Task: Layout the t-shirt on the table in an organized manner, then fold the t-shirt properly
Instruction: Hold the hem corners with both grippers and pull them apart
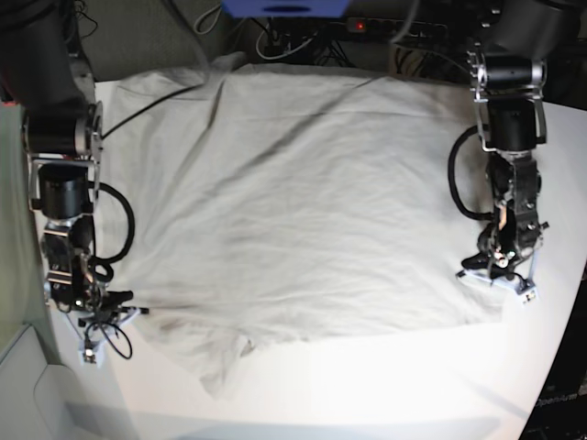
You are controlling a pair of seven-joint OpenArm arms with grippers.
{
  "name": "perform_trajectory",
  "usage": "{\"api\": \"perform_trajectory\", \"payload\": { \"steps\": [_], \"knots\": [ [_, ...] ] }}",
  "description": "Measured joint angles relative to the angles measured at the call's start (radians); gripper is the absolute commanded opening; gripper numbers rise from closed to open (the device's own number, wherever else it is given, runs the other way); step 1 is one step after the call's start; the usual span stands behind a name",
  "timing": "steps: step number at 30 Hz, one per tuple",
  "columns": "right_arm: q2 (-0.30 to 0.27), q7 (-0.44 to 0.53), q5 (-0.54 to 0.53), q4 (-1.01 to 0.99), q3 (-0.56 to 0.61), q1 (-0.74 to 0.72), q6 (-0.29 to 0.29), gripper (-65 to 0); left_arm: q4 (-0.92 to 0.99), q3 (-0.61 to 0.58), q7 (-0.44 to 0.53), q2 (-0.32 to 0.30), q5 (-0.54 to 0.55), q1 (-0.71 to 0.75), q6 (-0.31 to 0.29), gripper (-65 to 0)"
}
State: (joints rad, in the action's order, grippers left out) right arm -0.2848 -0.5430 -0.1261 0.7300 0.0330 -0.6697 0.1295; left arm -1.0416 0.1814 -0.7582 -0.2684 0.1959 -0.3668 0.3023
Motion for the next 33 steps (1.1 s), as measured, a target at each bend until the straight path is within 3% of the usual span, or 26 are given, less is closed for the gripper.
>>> {"api": "perform_trajectory", "payload": {
  "steps": [7,14,17,24,28,33],
  "knots": [
    [0.002,-0.049,-0.002,0.121,0.000,0.039,0.000,-61.7,0.273,-0.100,0.183,-0.016,-0.009,-0.087,0.000,-65.0],
    [-0.011,-0.061,-0.001,0.125,0.000,0.045,0.000,-61.7,0.588,-0.204,0.461,-0.024,-0.020,-0.223,0.000,-65.0],
    [-0.021,-0.057,0.003,0.124,-0.004,0.044,0.000,-61.7,0.697,-0.287,0.507,-0.034,-0.008,-0.287,0.000,-65.0],
    [-0.031,-0.137,-0.001,0.124,-0.003,0.045,0.007,-61.8,0.738,-0.346,0.477,-0.030,0.014,-0.407,0.000,-65.0],
    [-0.034,-0.195,0.003,0.124,-0.004,0.045,0.166,-61.8,0.652,-0.345,0.358,-0.033,0.011,-0.435,0.000,-65.0],
    [-0.028,-0.209,0.001,0.128,-0.003,0.084,0.227,-61.8,0.421,-0.312,0.202,-0.048,0.014,-0.300,-0.002,-65.0]
  ]
}}
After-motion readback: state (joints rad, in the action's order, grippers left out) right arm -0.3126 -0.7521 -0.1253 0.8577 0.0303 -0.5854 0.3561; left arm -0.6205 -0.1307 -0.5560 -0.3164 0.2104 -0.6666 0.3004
